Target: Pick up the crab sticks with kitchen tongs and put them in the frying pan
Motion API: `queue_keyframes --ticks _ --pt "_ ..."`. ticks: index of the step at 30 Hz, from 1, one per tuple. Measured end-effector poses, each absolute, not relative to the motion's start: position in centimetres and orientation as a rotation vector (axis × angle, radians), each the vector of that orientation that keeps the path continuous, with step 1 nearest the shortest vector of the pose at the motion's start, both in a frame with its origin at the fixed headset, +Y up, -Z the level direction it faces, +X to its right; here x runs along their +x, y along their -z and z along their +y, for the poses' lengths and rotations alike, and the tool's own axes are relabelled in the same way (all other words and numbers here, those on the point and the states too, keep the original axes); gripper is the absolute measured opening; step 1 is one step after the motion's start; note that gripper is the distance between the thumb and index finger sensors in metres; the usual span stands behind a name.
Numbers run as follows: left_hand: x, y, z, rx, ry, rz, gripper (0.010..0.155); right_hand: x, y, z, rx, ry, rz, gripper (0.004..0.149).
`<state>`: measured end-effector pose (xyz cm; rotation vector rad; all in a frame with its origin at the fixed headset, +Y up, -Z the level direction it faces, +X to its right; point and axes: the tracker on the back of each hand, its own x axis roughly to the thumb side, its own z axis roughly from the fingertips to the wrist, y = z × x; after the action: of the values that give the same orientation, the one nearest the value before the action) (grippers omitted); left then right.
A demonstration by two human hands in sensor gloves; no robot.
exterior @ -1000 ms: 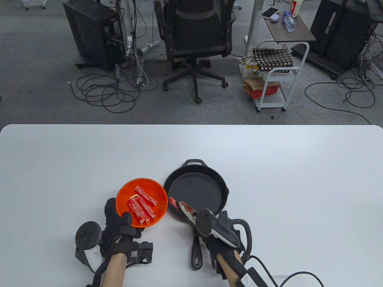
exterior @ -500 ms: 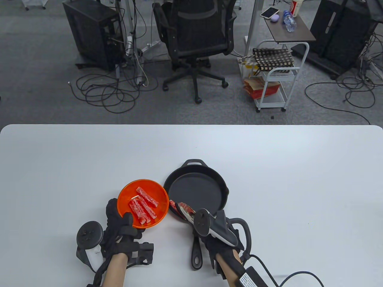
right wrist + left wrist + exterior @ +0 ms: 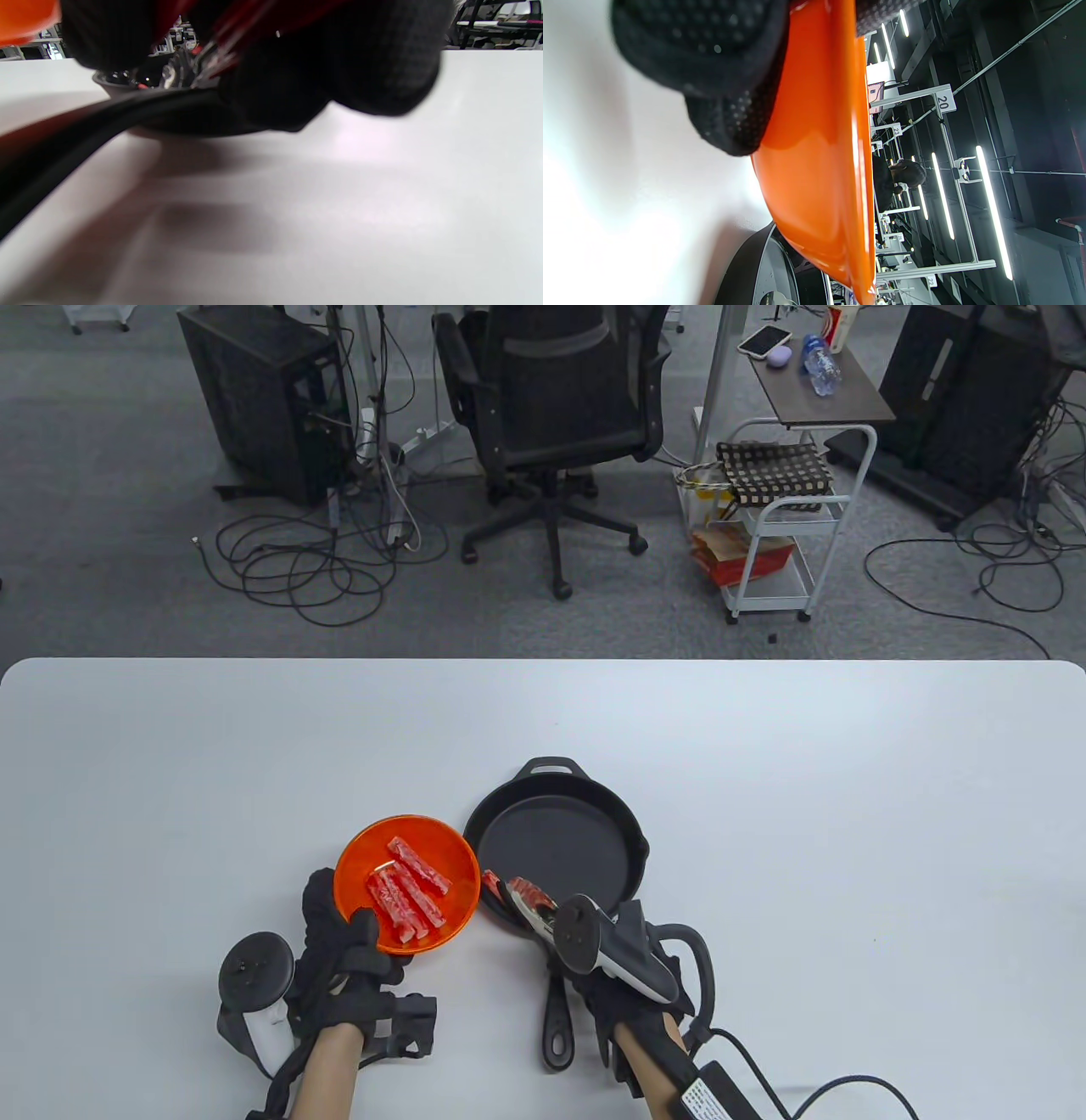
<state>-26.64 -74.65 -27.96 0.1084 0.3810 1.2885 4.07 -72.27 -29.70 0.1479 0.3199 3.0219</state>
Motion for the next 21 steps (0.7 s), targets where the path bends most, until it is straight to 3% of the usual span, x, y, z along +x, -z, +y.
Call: queue_keyframes --ticks 4,14,21 --pt "-26.6 28.0 -74.7 0.108 -1.289 0.381 0.069 4.5 29.4 -71.5 0.147 -2.996 0.278 0.066" --pt "-25.8 28.0 -74.6 0.086 -1.264 0.336 0.069 4.4 26.1 -67.3 0.196 -2.884 -0.222 0.067" --pt "-24.8 27.9 -74.3 0.068 -1.234 0.283 0.067 2.3 25.7 -67.9 0.328 -2.948 -0.224 0.066"
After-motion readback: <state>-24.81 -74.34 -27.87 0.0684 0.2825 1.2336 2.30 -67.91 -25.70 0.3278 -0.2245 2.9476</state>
